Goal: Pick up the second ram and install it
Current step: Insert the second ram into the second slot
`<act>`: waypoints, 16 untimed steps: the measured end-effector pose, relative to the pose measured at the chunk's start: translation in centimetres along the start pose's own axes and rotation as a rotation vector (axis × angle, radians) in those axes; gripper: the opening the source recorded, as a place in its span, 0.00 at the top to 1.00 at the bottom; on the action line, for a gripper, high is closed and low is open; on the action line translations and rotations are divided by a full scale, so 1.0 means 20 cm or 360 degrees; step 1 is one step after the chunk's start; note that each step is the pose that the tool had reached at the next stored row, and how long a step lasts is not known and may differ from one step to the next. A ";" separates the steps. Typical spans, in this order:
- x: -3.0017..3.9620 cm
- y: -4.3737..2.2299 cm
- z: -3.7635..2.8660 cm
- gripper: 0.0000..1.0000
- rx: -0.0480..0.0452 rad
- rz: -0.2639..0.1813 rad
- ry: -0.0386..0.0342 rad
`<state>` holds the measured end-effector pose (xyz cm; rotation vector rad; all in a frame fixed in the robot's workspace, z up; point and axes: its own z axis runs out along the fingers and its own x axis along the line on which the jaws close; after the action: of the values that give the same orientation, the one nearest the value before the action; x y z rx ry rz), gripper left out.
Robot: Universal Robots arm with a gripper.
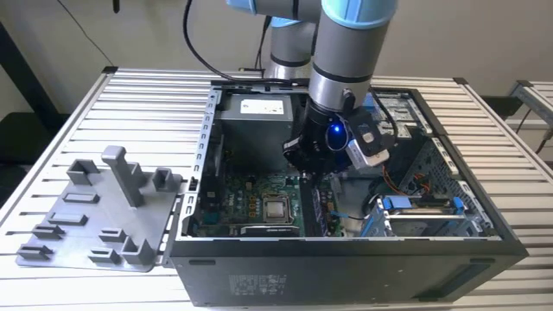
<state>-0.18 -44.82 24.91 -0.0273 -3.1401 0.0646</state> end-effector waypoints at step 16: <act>0.018 -0.034 0.081 0.86 0.0000 0.0042 0.0002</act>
<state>-0.54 -45.55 23.33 -0.0684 -3.1390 0.0646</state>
